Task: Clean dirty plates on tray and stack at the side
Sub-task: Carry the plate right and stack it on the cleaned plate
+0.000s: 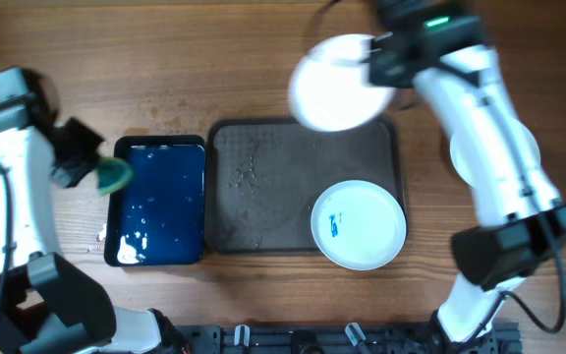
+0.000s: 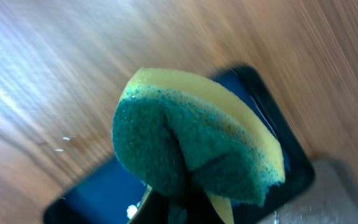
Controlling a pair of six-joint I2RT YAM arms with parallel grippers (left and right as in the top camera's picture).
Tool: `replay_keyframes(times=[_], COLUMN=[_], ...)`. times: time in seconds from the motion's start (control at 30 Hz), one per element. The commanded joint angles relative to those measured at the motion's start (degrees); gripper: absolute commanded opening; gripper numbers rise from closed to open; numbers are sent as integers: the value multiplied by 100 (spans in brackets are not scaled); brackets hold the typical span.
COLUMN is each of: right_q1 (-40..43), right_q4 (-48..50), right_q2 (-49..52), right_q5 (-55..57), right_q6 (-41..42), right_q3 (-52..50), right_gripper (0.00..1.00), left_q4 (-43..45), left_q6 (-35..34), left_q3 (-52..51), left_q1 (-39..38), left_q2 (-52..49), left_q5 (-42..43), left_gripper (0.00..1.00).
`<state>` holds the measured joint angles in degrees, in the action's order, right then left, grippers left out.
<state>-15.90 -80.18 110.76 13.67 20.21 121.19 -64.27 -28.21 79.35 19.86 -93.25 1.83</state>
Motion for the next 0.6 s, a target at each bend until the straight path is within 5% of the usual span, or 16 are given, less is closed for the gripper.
replay_keyframes(times=[0.0,0.3,0.57], right_q1=[1099,3781,5123], right_q4=[-352,-610,146], right_q2=[-101,-101,-105], right_q5=[-608,-866,-1272], right_q6=[9,-24,168], right_q3=[-28,-1040,-2350], right_gripper=[4,4,4], left_q4=[9,138,295], left_q6=[-70,-55,-55], left_q3=[103,103,103], left_q1=[-835,-2304,-2500], left_q2=[90,46,46], left_q5=[-208,-774,-769], left_gripper=[4,4,4])
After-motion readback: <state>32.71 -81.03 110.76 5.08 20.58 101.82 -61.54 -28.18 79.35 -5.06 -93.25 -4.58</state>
